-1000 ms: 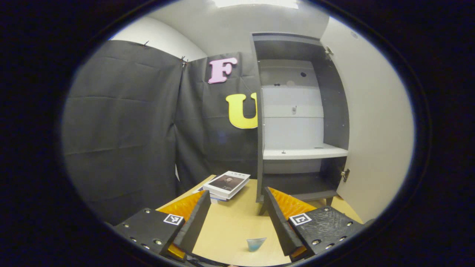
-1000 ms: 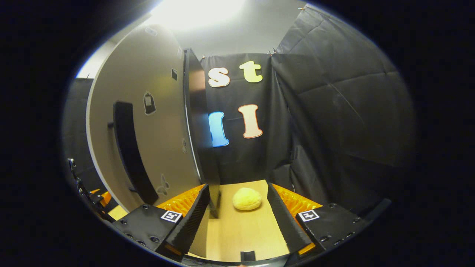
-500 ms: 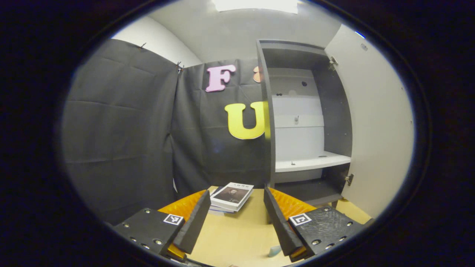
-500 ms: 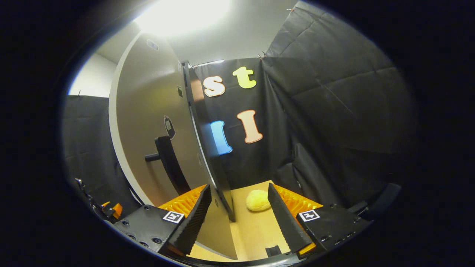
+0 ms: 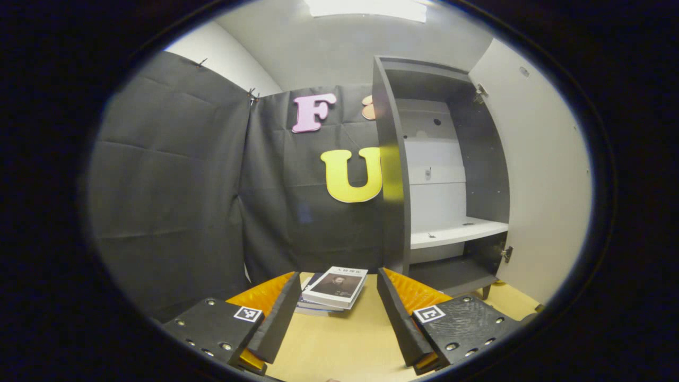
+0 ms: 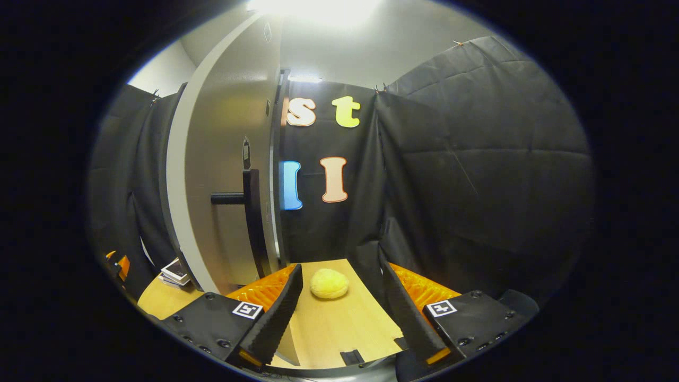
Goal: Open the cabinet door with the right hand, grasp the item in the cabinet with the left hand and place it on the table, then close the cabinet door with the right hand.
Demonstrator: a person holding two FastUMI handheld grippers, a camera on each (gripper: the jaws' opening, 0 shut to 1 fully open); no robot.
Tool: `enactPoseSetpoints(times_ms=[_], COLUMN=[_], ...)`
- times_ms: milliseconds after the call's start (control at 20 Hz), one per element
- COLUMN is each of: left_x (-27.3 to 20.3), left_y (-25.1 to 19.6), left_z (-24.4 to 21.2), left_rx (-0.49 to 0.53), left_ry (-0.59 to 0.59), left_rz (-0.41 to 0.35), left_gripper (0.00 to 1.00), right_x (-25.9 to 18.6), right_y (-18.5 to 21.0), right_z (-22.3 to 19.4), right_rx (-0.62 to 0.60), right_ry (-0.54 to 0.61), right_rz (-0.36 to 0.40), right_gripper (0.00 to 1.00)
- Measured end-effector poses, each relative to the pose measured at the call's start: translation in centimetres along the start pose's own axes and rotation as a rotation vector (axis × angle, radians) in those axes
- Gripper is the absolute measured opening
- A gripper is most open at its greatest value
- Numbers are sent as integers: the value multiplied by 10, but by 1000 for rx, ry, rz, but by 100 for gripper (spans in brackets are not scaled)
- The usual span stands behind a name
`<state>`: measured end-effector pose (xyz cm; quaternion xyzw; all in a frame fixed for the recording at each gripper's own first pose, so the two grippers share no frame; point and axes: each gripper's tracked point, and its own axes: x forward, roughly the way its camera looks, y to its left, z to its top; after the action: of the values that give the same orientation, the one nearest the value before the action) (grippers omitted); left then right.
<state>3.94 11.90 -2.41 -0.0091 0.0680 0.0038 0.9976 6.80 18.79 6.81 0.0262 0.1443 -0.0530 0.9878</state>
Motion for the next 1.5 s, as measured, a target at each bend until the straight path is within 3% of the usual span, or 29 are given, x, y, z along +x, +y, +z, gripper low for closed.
enactPoseSetpoints(times_ms=[150, 550, 850, 900, 950, 1100, 1150, 1200, 1500], left_x=[6, 9, 10, 10, 10, 8, 7, 6, 3], left_y=[9, 41, 74, 78, 81, 93, 96, 100, 124], left_z=[-5, -10, -16, -18, -18, -20, -20, -20, -25], left_rx=[0, 11, 16, 18, 20, 24, 24, 22, 13], left_ry=[7, 4, 4, 3, 5, 5, 5, 3, 10], left_rz=[-20, -46, -30, -26, -24, -13, -9, -4, 33], left_gripper=[88, 88, 88, 88, 88, 88, 88, 86, 88], right_x=[-5, -19, -13, -12, -12, -5, -2, 2, 8], right_y=[27, 98, 145, 152, 160, 178, 183, 190, 256], right_z=[-3, -6, -6, -5, -6, -6, -7, -6, -2], right_rx=[47, 28, 20, 20, 20, 21, 20, 17, 2], right_ry=[12, 16, 11, 11, 12, 15, 16, 15, 5], right_rz=[50, 146, 204, 216, 229, 271, 287, 306, 429], right_gripper=[96, 96, 96, 90, 96, 96, 90, 96, 97])
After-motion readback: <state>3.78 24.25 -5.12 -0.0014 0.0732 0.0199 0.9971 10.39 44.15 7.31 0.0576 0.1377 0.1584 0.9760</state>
